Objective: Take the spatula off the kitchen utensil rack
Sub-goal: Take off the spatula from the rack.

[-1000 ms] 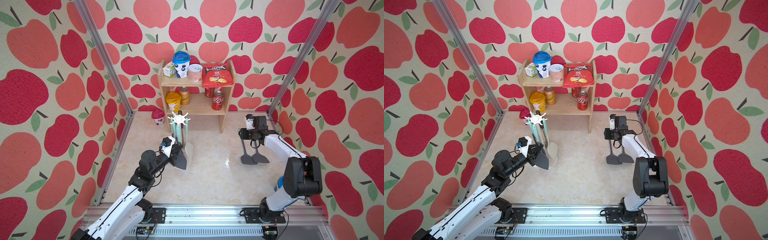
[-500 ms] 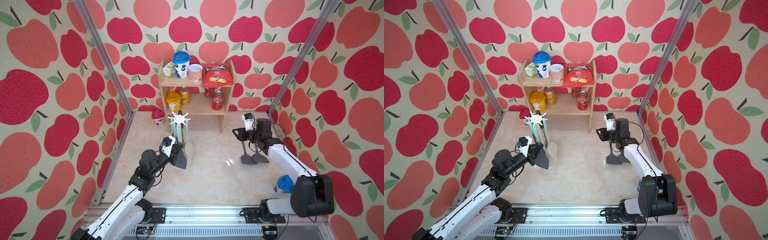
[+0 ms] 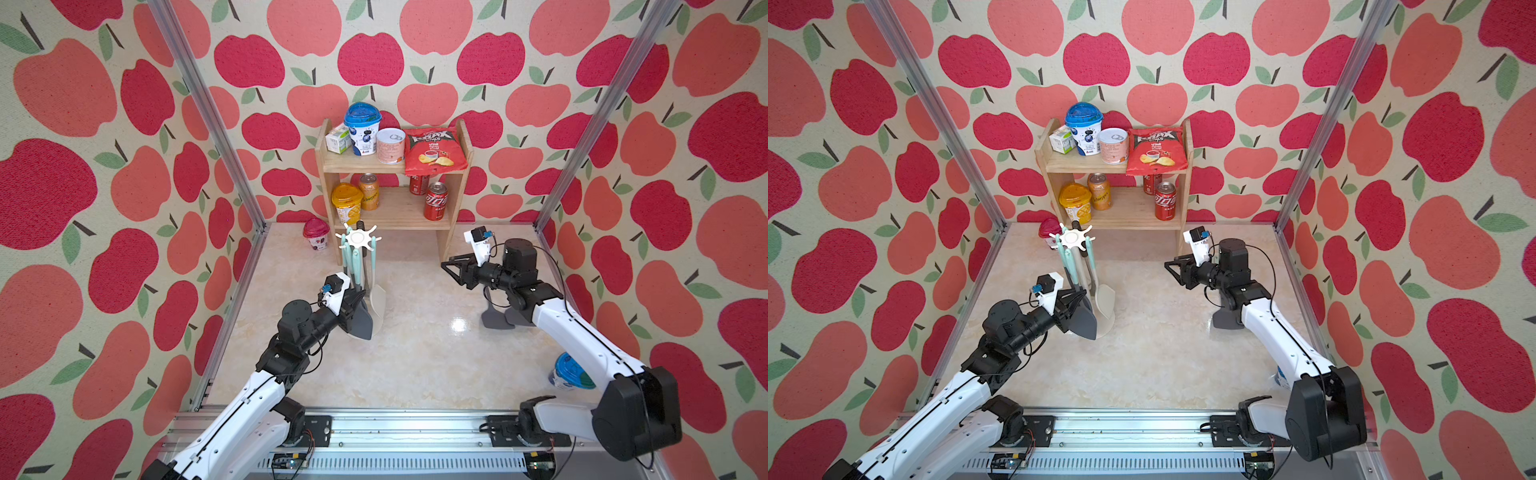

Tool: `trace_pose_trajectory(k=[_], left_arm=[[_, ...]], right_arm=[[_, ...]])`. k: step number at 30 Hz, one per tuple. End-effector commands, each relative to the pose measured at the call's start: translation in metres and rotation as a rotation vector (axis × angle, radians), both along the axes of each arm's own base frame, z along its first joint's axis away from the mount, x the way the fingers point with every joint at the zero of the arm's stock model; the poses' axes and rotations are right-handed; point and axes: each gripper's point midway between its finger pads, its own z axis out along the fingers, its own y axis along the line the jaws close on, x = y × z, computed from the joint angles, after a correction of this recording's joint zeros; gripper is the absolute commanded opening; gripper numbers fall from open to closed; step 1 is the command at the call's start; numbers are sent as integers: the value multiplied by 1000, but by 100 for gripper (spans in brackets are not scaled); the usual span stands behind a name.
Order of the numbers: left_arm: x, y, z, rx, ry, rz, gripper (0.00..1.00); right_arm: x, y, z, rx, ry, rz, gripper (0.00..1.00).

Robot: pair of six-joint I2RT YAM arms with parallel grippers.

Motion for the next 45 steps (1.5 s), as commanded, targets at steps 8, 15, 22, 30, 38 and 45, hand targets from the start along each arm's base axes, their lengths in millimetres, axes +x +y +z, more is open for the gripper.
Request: trace_pose_trajectory(k=[8,15,22,30,38,45], left_arm=[[-11,3,-42,89,142,-12,0],[-11,4,-45,94,144,-7,0],[-10,6,-46,99,145,4,0],[-11,6,-45,103,152,7,0],[-13,13,-42,111,129,29,0],[-13,12,-43,120,135,25,0]], right_arm=[[-30,47,10,50,-33,180,46],[-33,66,13,61,-53,210,44],[-48,98,24,52,-119,287,41],[-60,124,33,66,-167,364,45],[-55,144,38,75,-187,415,46],[-57,153,40,69,-208,440,46]])
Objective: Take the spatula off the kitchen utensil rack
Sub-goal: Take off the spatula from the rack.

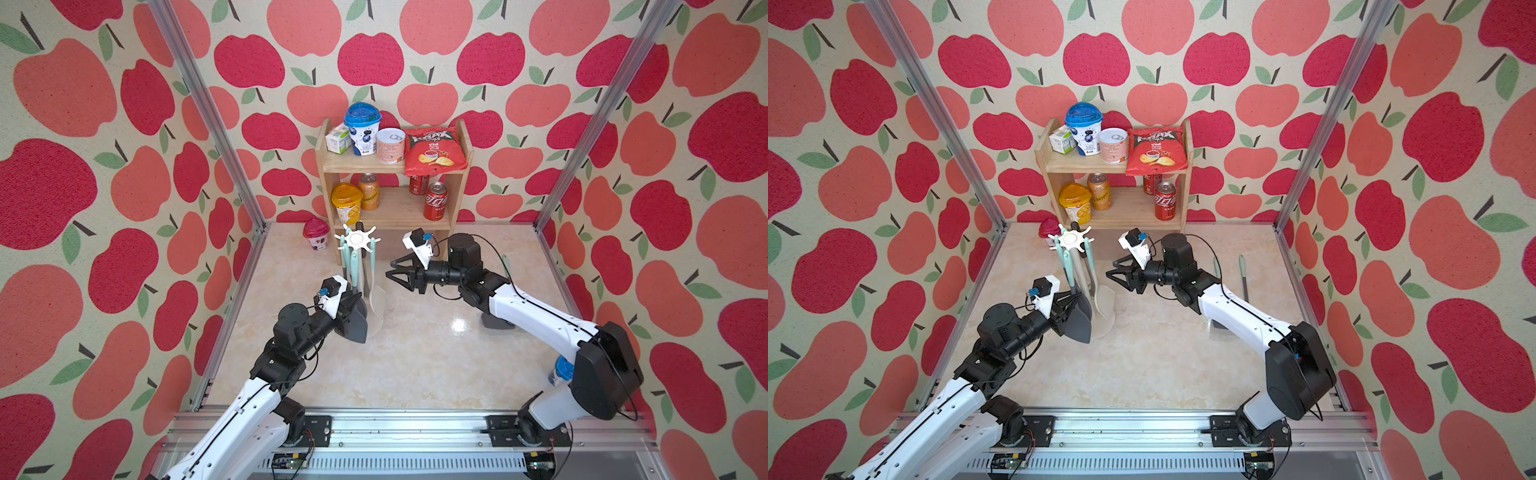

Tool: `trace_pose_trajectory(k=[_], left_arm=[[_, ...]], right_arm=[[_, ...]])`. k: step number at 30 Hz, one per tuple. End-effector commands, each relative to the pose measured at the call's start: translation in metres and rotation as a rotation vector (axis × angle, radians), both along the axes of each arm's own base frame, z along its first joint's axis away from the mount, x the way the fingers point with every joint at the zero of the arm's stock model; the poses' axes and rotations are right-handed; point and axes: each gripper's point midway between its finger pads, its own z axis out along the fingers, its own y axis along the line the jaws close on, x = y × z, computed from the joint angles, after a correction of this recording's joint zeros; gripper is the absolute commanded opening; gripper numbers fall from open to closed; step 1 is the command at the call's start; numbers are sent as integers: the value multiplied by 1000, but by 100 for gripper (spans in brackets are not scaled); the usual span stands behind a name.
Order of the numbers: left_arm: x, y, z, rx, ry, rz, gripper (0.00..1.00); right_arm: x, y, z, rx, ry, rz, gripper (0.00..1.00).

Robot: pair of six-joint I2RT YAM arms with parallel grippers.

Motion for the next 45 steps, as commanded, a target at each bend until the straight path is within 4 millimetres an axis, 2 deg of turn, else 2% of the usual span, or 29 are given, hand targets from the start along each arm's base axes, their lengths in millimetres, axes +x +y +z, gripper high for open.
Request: trace_pose_trajectory(k=[1,16,25,36,45], left_arm=[[-6,2,-43,85,137,-5,0],[-9,4,-43,98,133,-6,0],[-10,5,-47,102,139,-1,0],[-9,0,-47,101,148,-25,0],[-7,-2,-49,105,151,-34,0]], right_arm=[[-2,8,12,21,-52,36,46],[5,16,13,23,-71,38,47],[-11,6,21,47,-77,47,46],[-19,27,30,33,-139,92,46],[-17,38,26,31,-143,114,48]])
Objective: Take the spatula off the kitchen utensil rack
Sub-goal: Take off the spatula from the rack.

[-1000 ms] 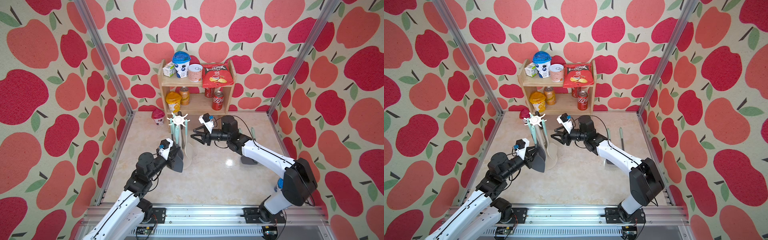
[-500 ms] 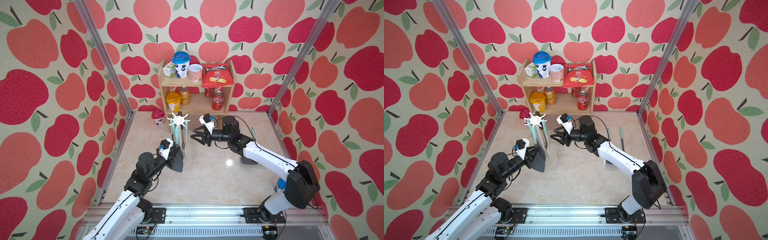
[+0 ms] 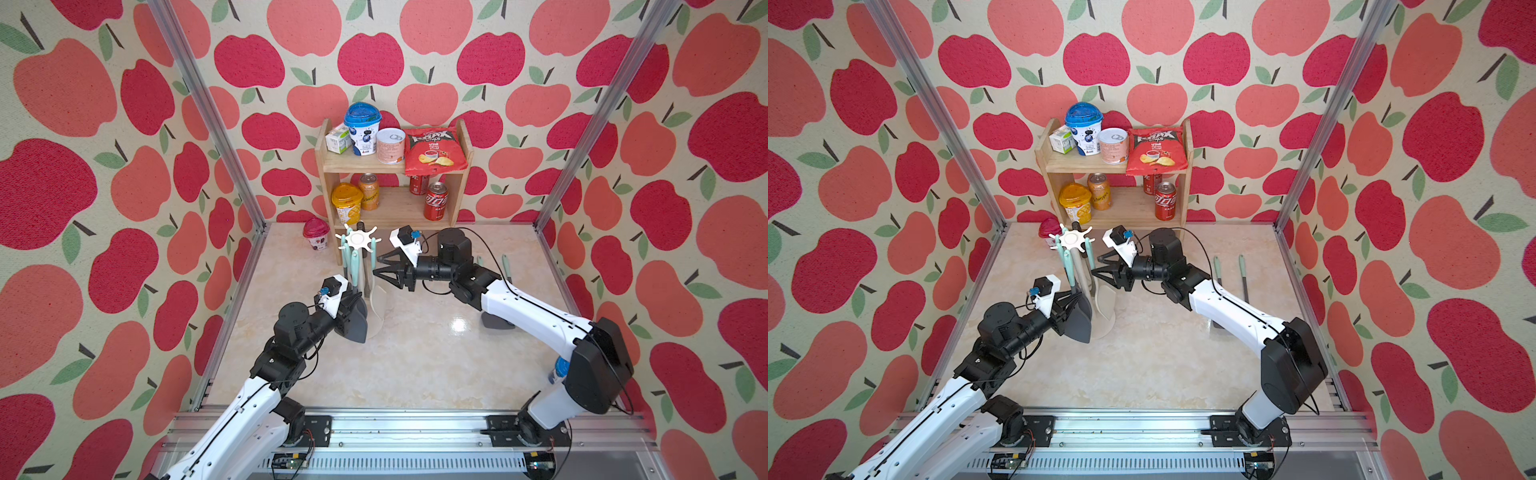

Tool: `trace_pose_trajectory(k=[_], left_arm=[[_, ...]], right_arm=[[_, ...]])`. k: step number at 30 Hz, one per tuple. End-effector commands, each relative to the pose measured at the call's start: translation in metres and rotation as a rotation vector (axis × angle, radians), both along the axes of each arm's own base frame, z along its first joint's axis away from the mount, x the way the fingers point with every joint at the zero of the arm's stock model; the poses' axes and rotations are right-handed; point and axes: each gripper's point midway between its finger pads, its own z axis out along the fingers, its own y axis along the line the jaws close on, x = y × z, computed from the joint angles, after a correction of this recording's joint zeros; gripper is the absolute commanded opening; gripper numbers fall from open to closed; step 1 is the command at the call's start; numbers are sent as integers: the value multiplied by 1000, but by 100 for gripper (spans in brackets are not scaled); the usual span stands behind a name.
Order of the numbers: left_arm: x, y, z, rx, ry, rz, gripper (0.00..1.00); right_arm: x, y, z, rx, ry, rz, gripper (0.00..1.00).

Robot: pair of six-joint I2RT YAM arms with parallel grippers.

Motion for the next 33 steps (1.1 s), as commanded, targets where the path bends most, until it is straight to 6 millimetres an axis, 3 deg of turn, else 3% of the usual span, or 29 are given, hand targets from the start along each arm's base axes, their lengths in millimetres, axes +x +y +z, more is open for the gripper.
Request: trace_pose_trajectory(k=[1,8,24,33], left_arm=[[-8,-1,-49,95,147,-31,0],[-8,-1,-49,95,147,-31,0],[-8,-2,-52,93,148,-32,0],[-9,0,-55,96,149,-26,0]], right_arm=[[-4,9,2,2,-23,32,48],[-6,19,-1,-8,-57,34,42],[-11,14,-2,-21,-84,14,21],[-15,8,-3,-57,-133,-22,0]])
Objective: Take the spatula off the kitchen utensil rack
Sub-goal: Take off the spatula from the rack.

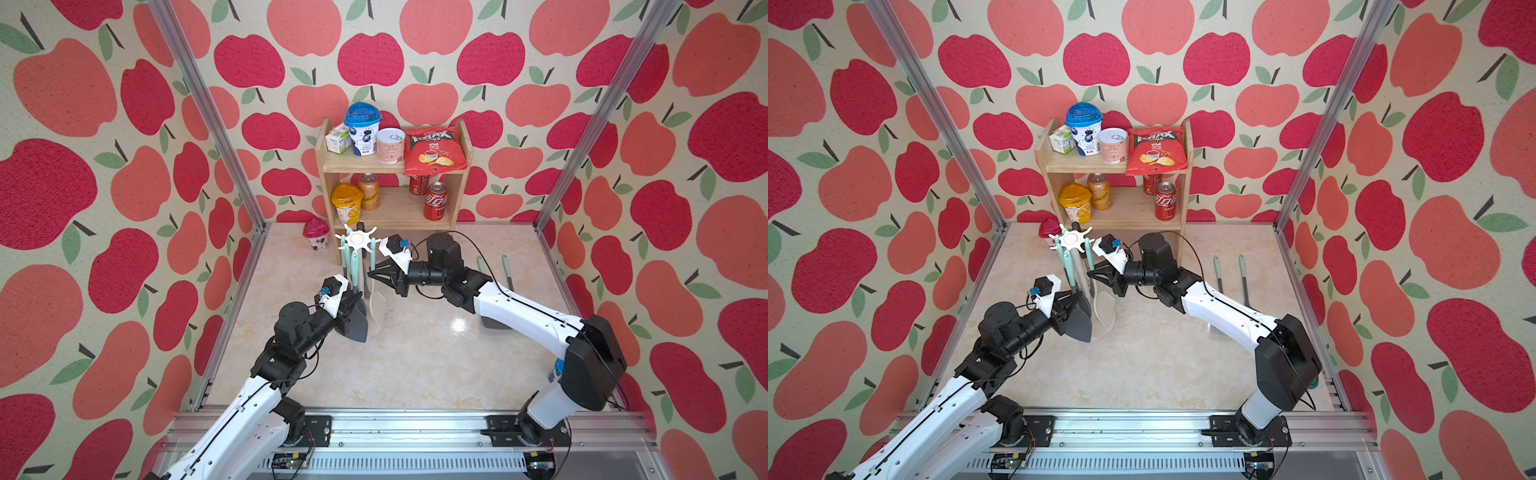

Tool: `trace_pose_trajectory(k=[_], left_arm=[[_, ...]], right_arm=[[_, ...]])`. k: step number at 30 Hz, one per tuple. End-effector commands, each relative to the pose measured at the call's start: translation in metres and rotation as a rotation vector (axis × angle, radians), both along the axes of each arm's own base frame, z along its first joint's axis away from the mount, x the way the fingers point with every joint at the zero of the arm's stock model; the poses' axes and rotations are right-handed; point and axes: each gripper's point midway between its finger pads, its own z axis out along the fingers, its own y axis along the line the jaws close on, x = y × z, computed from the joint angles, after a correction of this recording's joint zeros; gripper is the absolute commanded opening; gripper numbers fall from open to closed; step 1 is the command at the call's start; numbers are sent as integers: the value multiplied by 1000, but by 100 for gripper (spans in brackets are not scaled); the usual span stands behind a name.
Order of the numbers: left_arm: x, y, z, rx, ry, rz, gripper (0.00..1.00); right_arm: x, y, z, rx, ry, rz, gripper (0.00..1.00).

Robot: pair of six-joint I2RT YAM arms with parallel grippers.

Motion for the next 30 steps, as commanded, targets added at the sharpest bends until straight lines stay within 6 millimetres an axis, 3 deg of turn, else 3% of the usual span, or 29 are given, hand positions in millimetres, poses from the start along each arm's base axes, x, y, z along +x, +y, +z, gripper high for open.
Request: trace_pose_trajectory(k=[1,17,30], left_arm=[[-9,1,-55,97,153,-24,0],[-9,1,-55,98,155,-22,0],[-9,1,-54,95,152,-23,0]], right_arm=[[-8,-8,11,-4,-50,-17,0],[-5,-32,28,-1,-138,-126,0],[4,-68,46,79,-83,-216,0]])
